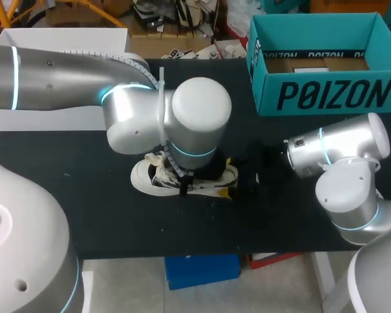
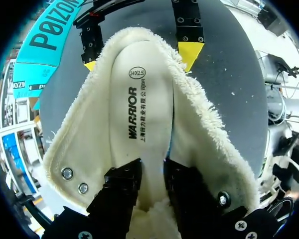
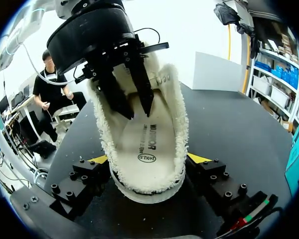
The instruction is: Take the shoe out of the shoebox, open the shoe tongue, remove and reinsert the insole, then place the shoe into the shoebox
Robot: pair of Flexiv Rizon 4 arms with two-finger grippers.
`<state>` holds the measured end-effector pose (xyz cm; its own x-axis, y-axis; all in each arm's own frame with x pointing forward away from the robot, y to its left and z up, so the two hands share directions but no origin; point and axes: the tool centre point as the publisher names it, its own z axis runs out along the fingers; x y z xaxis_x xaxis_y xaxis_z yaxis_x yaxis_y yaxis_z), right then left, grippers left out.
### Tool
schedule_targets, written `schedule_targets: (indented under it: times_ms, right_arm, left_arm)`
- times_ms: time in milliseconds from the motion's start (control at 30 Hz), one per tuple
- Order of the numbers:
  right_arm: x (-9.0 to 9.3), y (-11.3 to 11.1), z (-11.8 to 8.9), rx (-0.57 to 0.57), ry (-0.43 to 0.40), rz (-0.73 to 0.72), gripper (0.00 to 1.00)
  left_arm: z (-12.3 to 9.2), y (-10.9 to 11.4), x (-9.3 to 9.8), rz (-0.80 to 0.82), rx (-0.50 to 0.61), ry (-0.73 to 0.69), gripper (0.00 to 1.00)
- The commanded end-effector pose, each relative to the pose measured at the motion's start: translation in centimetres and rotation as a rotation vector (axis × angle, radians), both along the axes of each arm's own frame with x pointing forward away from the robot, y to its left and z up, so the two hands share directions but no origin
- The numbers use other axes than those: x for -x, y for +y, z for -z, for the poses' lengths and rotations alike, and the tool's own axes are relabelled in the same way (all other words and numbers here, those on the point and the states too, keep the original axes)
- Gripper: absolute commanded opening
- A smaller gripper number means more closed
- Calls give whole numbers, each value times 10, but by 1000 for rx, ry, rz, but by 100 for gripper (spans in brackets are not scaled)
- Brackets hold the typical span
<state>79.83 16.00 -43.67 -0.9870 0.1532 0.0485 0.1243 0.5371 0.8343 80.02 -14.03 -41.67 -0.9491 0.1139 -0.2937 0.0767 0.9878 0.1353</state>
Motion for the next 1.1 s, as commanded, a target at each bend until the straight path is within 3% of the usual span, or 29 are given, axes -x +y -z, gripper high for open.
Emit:
schedule_targets:
  times_ms: [33,167,533,600,633,667,1100]
  right_arm:
    - [-1,-1,0,3,2,2,0]
    - [-1,-1,0,3,2,2,0]
    - [-1,-1,0,3,2,2,0]
    - [-1,-1,0,3,2,2,0]
    - [-1,-1,0,3,2,2,0]
    - [-1,-1,0,3,2,2,0]
    - [-1,-1,0,3,2,2,0]
  left_arm:
    - [7,8,-5,8,23,-158,22]
    - [5,9,-14,4,41,-210,31]
    - [0,8,-29,20,102,-245,31]
    - [2,8,-29,26,109,-234,26]
    - [3,8,-29,27,111,-231,6]
    - [4,8,-28,34,114,-224,0]
    - [-3,0,-16,124,172,-97,0]
